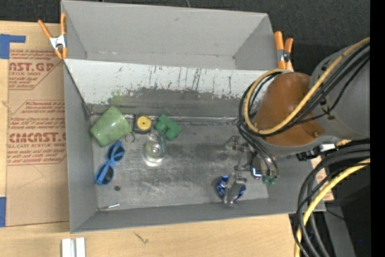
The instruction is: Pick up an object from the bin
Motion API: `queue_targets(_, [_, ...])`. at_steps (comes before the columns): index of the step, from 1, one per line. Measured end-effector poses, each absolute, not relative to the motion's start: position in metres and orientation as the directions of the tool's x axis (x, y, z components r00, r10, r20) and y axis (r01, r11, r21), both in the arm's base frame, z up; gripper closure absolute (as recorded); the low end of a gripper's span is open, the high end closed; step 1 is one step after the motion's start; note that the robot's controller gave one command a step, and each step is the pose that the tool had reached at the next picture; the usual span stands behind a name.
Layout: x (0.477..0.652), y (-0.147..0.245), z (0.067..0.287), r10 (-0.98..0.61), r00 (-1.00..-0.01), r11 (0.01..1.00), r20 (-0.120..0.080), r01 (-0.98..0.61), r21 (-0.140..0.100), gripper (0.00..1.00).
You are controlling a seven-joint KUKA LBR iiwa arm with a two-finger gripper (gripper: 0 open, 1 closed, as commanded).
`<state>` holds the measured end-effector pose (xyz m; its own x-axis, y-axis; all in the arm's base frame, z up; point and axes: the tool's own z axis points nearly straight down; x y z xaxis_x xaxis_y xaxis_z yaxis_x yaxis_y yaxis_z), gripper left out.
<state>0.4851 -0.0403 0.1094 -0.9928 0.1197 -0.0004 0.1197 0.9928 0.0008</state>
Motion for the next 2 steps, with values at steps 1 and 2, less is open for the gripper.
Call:
queue_targets(1, [0.486,-0.092,0.071,0.276,-0.961,0.961,-0.006,0.276,0.003,0.0])
queue_targets(2, [0.485,-0.058,0.072,0.195,-0.981,0.981,-0.012,0.195,-0.001,0.0])
